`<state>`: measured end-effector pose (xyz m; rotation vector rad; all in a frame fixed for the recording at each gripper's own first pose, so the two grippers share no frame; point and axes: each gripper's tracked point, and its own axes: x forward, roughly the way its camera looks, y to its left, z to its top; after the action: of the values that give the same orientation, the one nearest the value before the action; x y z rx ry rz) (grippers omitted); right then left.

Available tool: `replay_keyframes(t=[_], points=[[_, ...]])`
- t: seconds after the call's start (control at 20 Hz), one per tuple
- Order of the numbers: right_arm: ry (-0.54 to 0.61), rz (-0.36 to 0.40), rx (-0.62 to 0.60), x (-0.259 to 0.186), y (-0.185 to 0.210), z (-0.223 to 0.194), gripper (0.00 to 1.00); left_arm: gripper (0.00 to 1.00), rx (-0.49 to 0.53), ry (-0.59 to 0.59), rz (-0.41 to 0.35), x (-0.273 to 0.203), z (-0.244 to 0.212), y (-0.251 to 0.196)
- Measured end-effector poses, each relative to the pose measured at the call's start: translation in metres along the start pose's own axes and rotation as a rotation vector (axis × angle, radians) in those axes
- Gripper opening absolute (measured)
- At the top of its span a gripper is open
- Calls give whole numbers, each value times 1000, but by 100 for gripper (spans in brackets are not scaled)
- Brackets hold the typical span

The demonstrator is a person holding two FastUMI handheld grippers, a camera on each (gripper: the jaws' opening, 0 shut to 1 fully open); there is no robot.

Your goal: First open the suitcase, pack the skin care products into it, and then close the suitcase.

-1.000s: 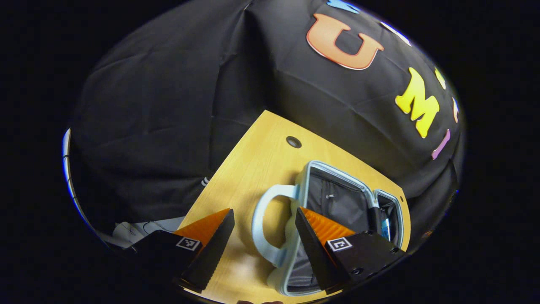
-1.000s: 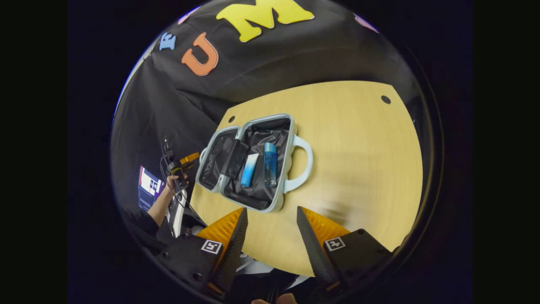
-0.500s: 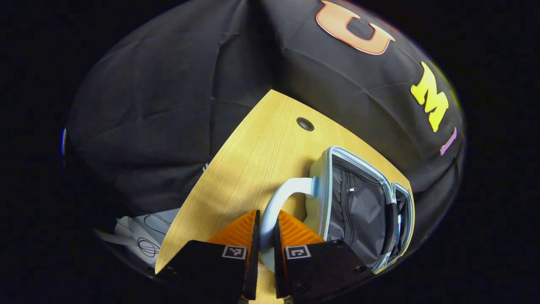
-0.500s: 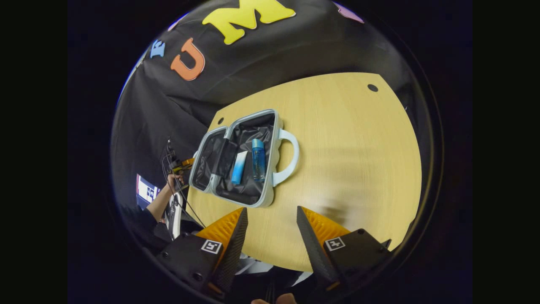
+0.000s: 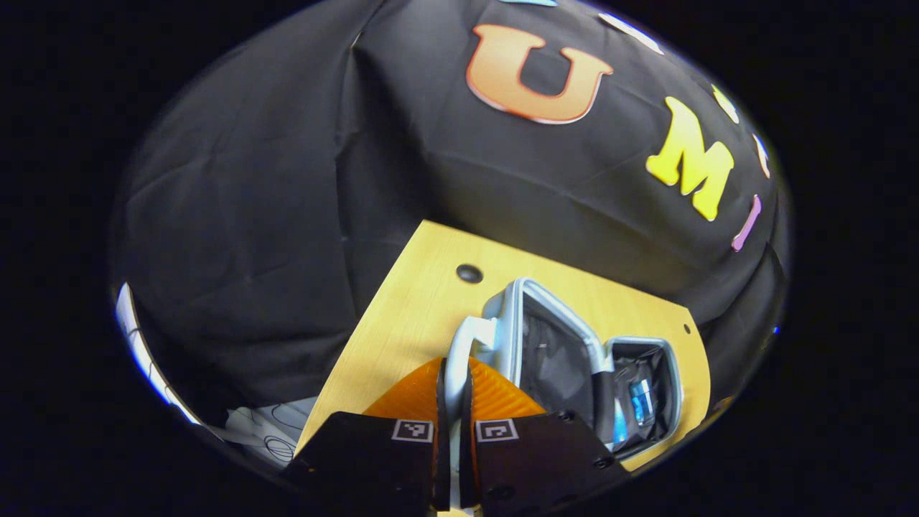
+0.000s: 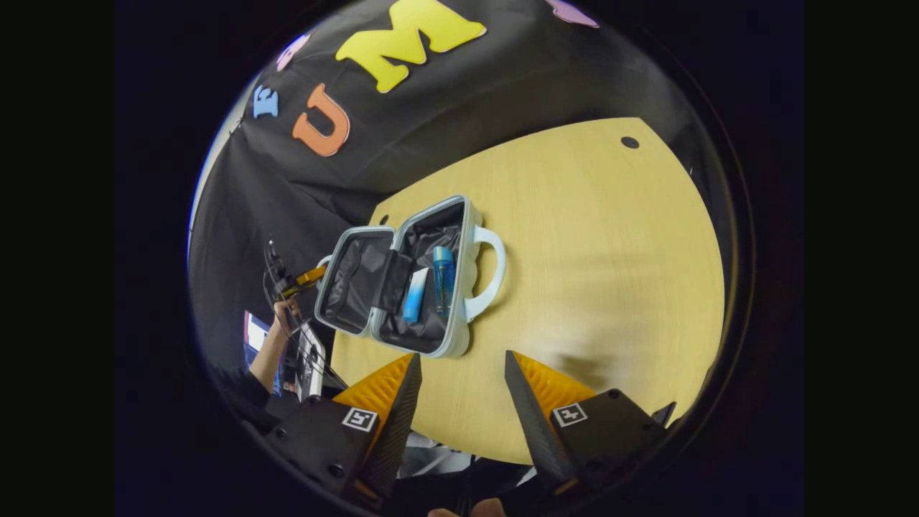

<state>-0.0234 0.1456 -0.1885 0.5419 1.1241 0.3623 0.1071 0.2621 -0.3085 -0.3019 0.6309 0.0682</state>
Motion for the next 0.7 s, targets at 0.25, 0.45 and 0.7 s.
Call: replay_keyframes(t=[0.25, 0.45, 0.7], points=[[-48, 51, 35, -17, -18, 11, 65, 7, 23, -102, -35, -60, 47, -108], [-120, 67, 50, -40, -40, 29, 70, 7, -4, -166, -65, -89, 48, -202], [-181, 28, 24, -63, -75, 42, 71, 7, 41, -205, -89, -95, 10, -318]])
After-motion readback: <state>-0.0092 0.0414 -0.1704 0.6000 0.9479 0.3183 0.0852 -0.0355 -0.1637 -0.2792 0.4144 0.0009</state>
